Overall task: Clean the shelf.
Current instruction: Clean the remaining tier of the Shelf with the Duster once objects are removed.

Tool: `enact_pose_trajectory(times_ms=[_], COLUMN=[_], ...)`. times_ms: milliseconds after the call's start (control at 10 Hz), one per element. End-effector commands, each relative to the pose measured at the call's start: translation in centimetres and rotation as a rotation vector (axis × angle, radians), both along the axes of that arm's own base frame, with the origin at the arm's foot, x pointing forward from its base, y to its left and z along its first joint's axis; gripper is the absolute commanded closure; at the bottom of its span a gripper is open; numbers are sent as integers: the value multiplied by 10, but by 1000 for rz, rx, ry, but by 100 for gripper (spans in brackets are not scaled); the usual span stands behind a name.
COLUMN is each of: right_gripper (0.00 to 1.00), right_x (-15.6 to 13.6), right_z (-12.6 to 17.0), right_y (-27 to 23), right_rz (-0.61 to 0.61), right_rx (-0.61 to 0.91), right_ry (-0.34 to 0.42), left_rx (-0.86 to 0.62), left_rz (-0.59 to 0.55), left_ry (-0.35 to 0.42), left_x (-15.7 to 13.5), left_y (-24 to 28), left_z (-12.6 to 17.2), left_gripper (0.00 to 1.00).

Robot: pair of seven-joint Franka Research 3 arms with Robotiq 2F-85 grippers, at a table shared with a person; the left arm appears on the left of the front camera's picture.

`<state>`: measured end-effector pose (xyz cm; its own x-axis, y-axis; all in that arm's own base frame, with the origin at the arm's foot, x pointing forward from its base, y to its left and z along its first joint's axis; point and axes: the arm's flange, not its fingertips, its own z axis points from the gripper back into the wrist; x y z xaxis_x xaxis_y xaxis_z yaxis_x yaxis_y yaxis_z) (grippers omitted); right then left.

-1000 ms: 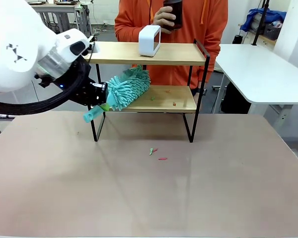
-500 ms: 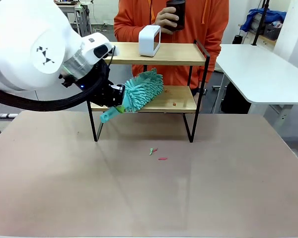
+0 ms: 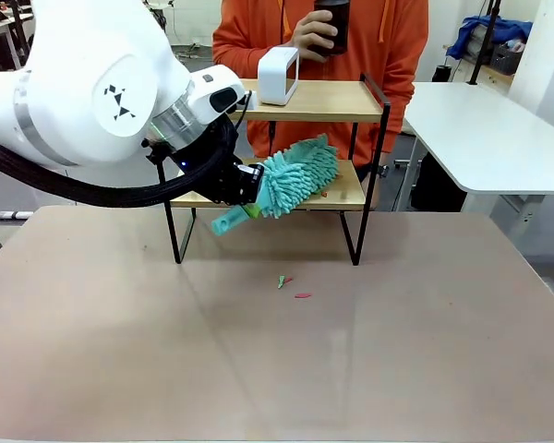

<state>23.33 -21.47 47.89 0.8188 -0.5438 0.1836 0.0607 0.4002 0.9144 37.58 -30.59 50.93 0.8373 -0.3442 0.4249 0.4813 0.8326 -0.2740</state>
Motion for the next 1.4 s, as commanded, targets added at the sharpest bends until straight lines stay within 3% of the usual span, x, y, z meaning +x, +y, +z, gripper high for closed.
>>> enact_pose_trajectory(times_ms=[0,200,500,700,1100,1300], right_gripper=[0,0,0,0,0,0], right_x=[3,3,3,3,3,3], right_z=[2,2,2,2,2,2], right_y=[0,0,0,0,0,0], right_rz=[4,4,4,4,4,4], right_rx=[3,3,3,3,3,3], right_ry=[-34,-34,-34,-34,-34,-34], left_rx=[38,98,191,175,94,-62], left_rz=[-141,-312,-401,-374,-377,-417], left_ry=[30,43,44,29,36,57], left_x=[-11,-32,-74,-90,-92,-94], left_y=[15,30,83,107,119,177], left_z=[7,12,18,18,26,66], left_gripper=[88,88,88,88,88,88])
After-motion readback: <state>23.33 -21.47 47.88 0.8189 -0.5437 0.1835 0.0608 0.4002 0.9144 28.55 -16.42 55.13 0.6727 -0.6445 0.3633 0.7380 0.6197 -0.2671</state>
